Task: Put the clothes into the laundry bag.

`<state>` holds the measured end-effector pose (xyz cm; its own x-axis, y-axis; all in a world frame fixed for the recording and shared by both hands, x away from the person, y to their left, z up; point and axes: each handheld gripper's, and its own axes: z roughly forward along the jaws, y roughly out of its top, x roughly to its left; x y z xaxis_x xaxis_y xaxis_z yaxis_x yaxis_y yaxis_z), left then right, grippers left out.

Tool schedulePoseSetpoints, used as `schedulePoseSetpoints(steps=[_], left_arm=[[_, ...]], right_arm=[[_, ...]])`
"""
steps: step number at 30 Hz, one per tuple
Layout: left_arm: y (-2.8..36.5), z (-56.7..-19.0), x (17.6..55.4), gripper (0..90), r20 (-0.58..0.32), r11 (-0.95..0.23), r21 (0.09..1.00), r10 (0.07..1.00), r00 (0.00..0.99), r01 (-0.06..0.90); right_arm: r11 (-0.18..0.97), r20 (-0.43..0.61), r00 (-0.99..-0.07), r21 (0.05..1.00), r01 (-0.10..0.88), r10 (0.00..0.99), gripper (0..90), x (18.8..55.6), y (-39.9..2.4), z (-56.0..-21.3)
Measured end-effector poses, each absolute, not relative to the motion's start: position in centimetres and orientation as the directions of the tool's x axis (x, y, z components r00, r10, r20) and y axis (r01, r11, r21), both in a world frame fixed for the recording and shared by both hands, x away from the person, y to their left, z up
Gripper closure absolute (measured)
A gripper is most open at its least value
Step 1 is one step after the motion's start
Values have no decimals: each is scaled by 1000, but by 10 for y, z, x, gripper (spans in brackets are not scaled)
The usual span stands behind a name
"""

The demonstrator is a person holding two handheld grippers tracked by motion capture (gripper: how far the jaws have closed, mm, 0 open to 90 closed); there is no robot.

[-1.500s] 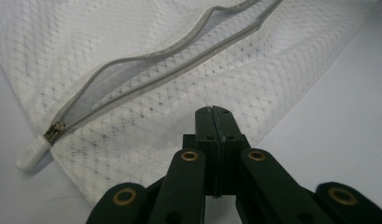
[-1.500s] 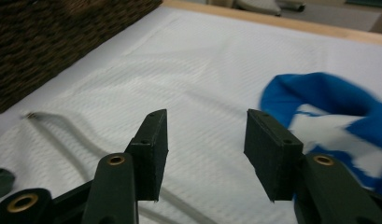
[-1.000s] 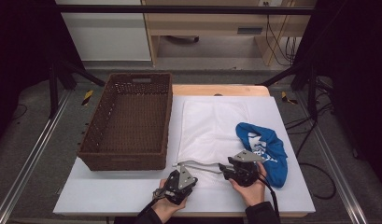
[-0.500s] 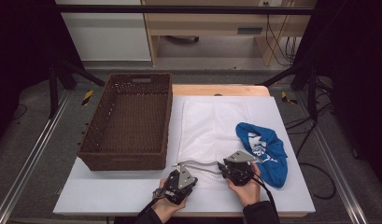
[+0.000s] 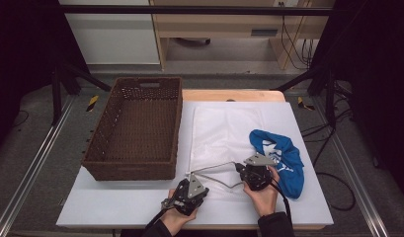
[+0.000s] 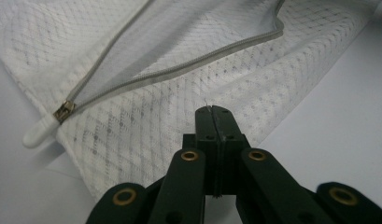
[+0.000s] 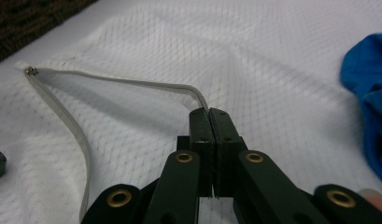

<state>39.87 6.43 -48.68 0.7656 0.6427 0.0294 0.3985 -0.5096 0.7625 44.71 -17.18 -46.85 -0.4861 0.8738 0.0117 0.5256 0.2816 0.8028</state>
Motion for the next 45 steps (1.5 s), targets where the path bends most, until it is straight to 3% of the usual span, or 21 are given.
schedulePoseSetpoints(steps=[9, 15, 22, 29, 37, 45], left_arm=[[64, -485, 401, 898, 11, -505, 757, 643, 766, 414], [65, -475, 400, 837, 8, -491, 774, 639, 769, 400], [68, -436, 409, 656, 26, -427, 834, 662, 749, 349], [49, -412, 438, 556, 46, -413, 848, 682, 730, 332], [22, -415, 463, 577, 65, -448, 834, 658, 751, 321], [6, -432, 477, 664, 76, -493, 808, 629, 774, 322]], right_arm=[[210, 35, -475, 867, 452, 879, 898, 447, -181, -448], [201, 36, -478, 878, 434, 878, 898, 446, -184, -442], [198, 39, -485, 881, 429, 873, 898, 444, -184, -439], [204, 46, -501, 878, 432, 864, 898, 443, -184, -439], [199, 53, -507, 881, 429, 860, 898, 442, -185, -438], [204, 50, -512, 881, 428, 857, 898, 441, -184, -437]])
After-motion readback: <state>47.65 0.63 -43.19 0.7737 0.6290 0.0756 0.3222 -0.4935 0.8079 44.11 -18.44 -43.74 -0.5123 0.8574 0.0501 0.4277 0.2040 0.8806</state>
